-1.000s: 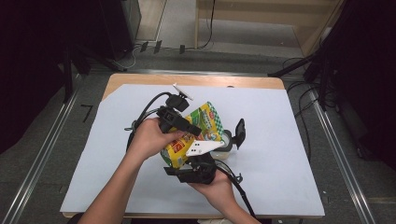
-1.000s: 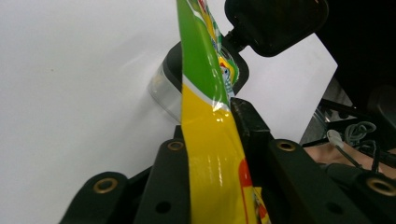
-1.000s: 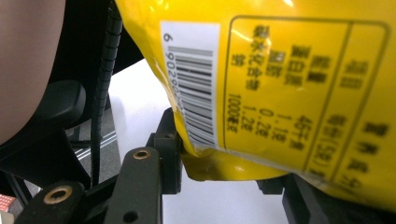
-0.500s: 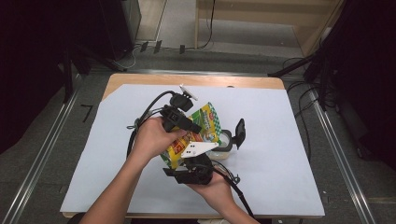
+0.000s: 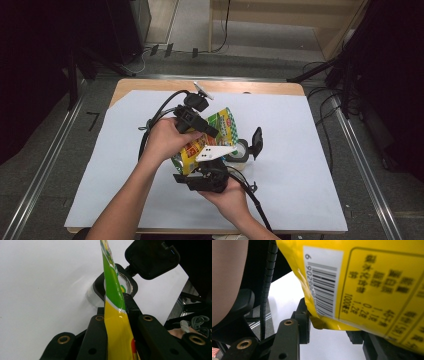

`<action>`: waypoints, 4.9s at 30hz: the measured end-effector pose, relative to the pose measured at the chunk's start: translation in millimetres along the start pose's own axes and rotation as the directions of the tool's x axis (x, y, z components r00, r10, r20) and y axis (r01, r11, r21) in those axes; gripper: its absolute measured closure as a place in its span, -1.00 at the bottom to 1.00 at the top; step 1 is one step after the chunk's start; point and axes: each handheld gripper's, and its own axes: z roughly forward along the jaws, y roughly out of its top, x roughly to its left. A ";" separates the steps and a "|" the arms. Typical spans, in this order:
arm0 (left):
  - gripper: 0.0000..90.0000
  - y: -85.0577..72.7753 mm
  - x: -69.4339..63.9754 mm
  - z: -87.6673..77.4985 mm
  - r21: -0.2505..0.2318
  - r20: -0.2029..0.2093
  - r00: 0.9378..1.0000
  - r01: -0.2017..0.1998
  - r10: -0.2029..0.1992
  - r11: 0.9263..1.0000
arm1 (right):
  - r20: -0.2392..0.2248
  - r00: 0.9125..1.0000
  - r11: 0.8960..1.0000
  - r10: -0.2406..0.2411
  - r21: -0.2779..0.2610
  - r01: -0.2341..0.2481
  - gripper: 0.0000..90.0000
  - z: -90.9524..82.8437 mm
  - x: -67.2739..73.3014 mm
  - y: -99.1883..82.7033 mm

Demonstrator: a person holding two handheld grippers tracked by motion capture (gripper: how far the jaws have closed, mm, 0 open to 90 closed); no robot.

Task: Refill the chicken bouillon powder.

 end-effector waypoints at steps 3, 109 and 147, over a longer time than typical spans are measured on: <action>0.84 0.2 1.2 0.5 -0.003 0.020 1.000 0.014 -0.014 1.000 | 0.002 1.000 1.000 0.006 -0.004 -0.006 0.39 0.2 -1.2 -0.8; 0.83 -4.3 -4.7 -14.4 -0.130 -0.030 1.000 -0.006 0.003 0.992 | 0.020 1.000 1.000 -0.017 -0.013 0.017 0.43 2.1 -5.0 6.5; 0.84 20.3 -5.9 -11.7 0.023 -0.032 0.999 -0.002 0.003 1.000 | 0.034 0.999 0.999 -0.027 -0.027 0.028 0.47 0.4 -7.0 10.4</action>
